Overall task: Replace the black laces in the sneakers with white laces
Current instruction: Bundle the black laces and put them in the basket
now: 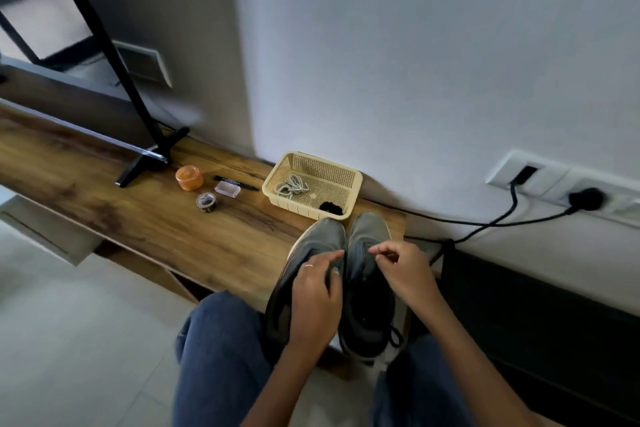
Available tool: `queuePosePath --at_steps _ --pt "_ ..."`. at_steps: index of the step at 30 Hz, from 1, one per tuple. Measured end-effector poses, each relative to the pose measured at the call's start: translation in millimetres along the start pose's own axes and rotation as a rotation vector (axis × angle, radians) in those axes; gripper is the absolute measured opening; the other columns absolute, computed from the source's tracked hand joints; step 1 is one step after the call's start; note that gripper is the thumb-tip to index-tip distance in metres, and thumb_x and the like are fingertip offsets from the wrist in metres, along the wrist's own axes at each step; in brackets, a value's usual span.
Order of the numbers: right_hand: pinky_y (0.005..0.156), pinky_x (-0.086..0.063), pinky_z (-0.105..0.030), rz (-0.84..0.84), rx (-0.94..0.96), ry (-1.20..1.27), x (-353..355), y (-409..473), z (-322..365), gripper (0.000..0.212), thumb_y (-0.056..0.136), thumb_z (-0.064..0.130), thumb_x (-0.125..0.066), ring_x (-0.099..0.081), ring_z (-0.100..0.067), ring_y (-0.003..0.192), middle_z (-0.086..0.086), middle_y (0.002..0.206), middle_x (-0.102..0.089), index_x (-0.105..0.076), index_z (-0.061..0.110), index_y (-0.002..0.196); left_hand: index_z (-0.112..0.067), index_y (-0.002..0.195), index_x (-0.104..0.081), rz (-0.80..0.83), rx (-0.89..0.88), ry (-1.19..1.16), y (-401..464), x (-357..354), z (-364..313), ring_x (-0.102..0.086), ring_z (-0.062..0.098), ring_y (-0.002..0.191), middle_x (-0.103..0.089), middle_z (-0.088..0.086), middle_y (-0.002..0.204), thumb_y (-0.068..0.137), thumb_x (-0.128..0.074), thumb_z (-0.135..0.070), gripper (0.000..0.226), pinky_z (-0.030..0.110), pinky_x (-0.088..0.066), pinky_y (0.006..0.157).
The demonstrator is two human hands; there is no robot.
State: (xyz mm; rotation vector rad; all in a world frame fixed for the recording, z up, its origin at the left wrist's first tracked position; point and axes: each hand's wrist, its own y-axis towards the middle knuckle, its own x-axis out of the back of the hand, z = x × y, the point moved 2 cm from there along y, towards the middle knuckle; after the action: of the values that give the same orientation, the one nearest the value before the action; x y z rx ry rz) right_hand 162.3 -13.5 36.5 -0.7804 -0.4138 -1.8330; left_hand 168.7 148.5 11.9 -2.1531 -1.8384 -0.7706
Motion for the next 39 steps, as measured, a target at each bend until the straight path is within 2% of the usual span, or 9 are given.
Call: queuePosePath --at_steps 5,10,15,19,22,25,29,33,39 --pt "0.077 -0.042 -0.024 -0.117 -0.057 -0.005 -7 -39 -15 0.012 0.084 0.012 -0.064 -0.057 -0.015 0.089 -0.004 0.101 -0.059 -0.066 0.017 0.095 -0.017 0.138 -0.049 0.140 0.061 0.047 -40 -9 -12 -0.045 0.009 0.125 -0.052 -0.003 0.136 0.098 -0.046 -0.013 0.040 0.016 -0.031 0.102" --pt "0.072 -0.041 -0.025 0.042 -0.155 -0.188 -16 -72 -32 0.031 0.082 0.032 -0.071 -0.054 -0.015 0.087 -0.003 0.104 -0.053 -0.058 0.015 0.104 -0.011 0.151 -0.025 0.357 0.115 0.186 -65 -19 -4 -0.027 0.017 0.142 -0.031 0.005 0.155 0.098 -0.044 -0.015 0.056 0.027 -0.022 0.116" --pt "0.078 -0.047 -0.027 0.000 -0.163 -0.165 -15 -93 -38 0.014 0.088 0.016 -0.064 -0.062 -0.018 0.095 -0.005 0.101 -0.068 -0.067 0.010 0.100 -0.013 0.151 -0.024 0.416 0.119 0.237 -76 -18 -4 -0.026 0.019 0.143 -0.029 0.005 0.155 0.098 -0.046 -0.018 0.058 0.032 -0.025 0.116" --pt "0.069 -0.046 -0.021 -0.023 0.002 -0.008 6 -97 -14 0.007 0.086 0.015 -0.066 -0.064 -0.013 0.080 0.001 0.081 -0.068 -0.072 0.011 0.088 -0.020 0.150 -0.029 0.363 0.019 0.166 -69 -10 -19 -0.027 0.013 0.141 -0.033 -0.002 0.153 0.098 -0.048 -0.019 0.056 0.029 -0.024 0.116" --pt "0.065 -0.044 -0.015 -0.007 0.107 0.110 28 -97 11 0.007 0.086 0.014 -0.067 -0.062 -0.007 0.075 0.006 0.076 -0.067 -0.070 0.019 0.082 -0.021 0.141 -0.044 0.306 -0.094 0.064 -59 0 -45 -0.040 0.009 0.130 -0.048 -0.005 0.140 0.097 -0.050 -0.016 0.045 0.027 -0.032 0.111" --pt "0.066 -0.047 -0.016 -0.024 0.143 0.187 48 -95 30 0.010 0.086 0.016 -0.065 -0.063 -0.005 0.072 0.007 0.076 -0.068 -0.069 0.022 0.080 -0.016 0.115 -0.061 0.312 -0.088 -0.076 -49 12 -70 -0.058 0.010 0.096 -0.065 -0.002 0.104 0.101 -0.046 -0.019 0.021 0.030 -0.047 0.084" --pt "0.066 -0.048 -0.024 -0.170 0.146 0.309 77 -95 49 0.010 0.089 0.014 -0.062 -0.059 -0.003 0.061 0.002 0.068 -0.065 -0.066 0.019 0.081 -0.019 0.088 -0.066 0.291 -0.009 -0.304 -38 30 -91 -0.055 0.006 0.060 -0.056 -0.011 0.059 0.103 -0.040 -0.021 0.030 0.023 -0.043 0.064" --pt "0.061 -0.044 -0.015 -0.332 0.152 0.454 102 -100 64 0.010 0.091 0.011 -0.059 -0.053 -0.002 0.055 -0.002 0.065 -0.061 -0.064 0.011 0.083 -0.017 0.086 -0.066 0.360 0.035 -0.431 -34 50 -111 -0.042 0.004 0.054 -0.045 -0.011 0.058 0.103 -0.038 -0.026 0.034 0.016 -0.034 0.055" --pt "0.072 -0.050 -0.034 -0.591 0.084 0.498 124 -109 68 0.009 0.093 0.014 -0.057 -0.060 -0.017 0.069 -0.004 0.072 -0.064 -0.062 0.015 0.086 -0.024 0.078 -0.067 0.380 0.137 -0.475 -36 78 -115 -0.029 0.006 0.050 -0.032 -0.004 0.060 0.102 -0.040 -0.035 0.037 0.021 -0.024 0.049"
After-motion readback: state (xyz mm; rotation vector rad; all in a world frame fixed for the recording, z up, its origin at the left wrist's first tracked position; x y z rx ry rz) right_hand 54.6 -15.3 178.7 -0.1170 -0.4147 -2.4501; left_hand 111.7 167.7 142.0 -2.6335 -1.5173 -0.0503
